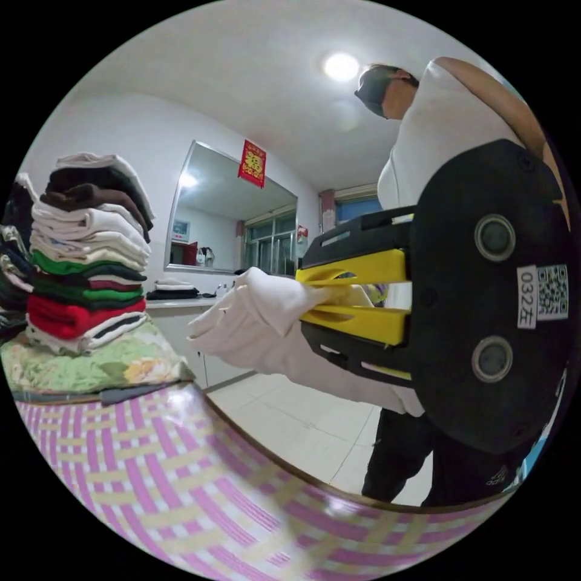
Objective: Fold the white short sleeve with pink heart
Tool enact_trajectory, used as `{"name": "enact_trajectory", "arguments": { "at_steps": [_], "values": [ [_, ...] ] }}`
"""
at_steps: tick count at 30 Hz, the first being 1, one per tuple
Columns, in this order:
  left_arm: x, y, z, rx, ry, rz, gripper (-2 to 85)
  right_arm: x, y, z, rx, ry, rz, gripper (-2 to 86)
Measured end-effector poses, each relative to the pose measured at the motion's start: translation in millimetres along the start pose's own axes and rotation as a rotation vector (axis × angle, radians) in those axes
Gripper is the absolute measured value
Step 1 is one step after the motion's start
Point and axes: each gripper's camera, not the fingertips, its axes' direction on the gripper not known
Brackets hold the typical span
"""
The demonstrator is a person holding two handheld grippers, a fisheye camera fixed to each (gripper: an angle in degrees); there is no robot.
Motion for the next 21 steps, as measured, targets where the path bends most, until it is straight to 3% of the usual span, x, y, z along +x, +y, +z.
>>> {"name": "enact_trajectory", "arguments": {
  "at_steps": [9, 13, 17, 21],
  "values": [
    [124.0, -118.2, 47.4, -0.109, -0.01, 0.15, 0.7, -10.8, -20.6, -95.7, 0.106, 0.078, -0.149, 4.4],
    [207.0, -177.0, 39.7, -0.108, 0.104, 0.291, 0.8, -68.5, -60.3, -106.2, 0.117, 0.125, -0.366, 4.4],
    [333.0, -235.3, 18.3, -0.153, 0.293, 0.526, 2.4, -153.7, -104.5, -119.4, 0.152, 0.067, -0.611, 4.4],
    [443.2, -286.4, -19.2, -0.126, 0.353, 0.677, 2.4, -228.2, -148.0, -124.9, 0.165, 0.004, -0.763, 4.4]
  ]
}}
